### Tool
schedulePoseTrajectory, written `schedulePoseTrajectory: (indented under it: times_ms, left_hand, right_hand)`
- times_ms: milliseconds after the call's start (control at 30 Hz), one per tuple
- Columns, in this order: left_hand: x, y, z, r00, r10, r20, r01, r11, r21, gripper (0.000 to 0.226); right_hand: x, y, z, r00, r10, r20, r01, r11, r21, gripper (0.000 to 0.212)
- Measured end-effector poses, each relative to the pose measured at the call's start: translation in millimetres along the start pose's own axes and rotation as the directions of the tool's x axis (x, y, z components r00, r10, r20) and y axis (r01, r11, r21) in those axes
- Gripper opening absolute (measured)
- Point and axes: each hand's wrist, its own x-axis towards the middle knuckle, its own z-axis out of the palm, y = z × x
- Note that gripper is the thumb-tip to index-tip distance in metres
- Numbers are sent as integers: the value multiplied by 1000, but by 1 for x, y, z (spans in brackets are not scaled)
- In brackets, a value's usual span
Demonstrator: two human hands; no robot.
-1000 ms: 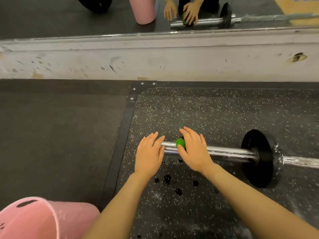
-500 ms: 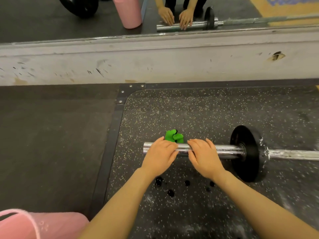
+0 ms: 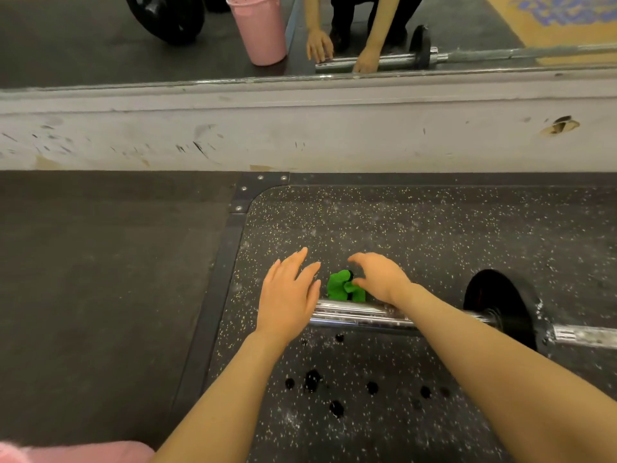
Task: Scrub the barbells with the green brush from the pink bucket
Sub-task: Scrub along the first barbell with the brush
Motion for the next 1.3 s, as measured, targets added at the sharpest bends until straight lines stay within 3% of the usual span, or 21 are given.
schedulePoseTrajectory:
  times_ms: [133,300,533,867,1067,1300]
  left_hand:
    - [0,-3,2,1000,-23,-4,23,1000,11,42]
    - [-7,-11,0,999,-41,12,41,999,14,43]
    - [-13,-13,-4,996,-74,44,74,997,5,46]
    - [-20,3,-30,1000,-11,8,12,998,-58,47]
    - [-34,15,-32,998,38,46,-33,993,-115,50]
    - [-30,25,-20,979,84,186,-61,990,-129,57]
  right_hand:
    - [25,-4,14,993,-45,113,42,999,23,56]
    - [40,3,17,994,-45,98,35,995,95,44]
    - [11,2,3,981,-59,-184,113,947,299,31]
    - [-73,-37,0,815,-45,-578,328,858,395,31]
    - [-98,-48,47,813,0,-582,263,892,367,35]
    - [-110,-44,50,817,-89,-569,344,868,358,32]
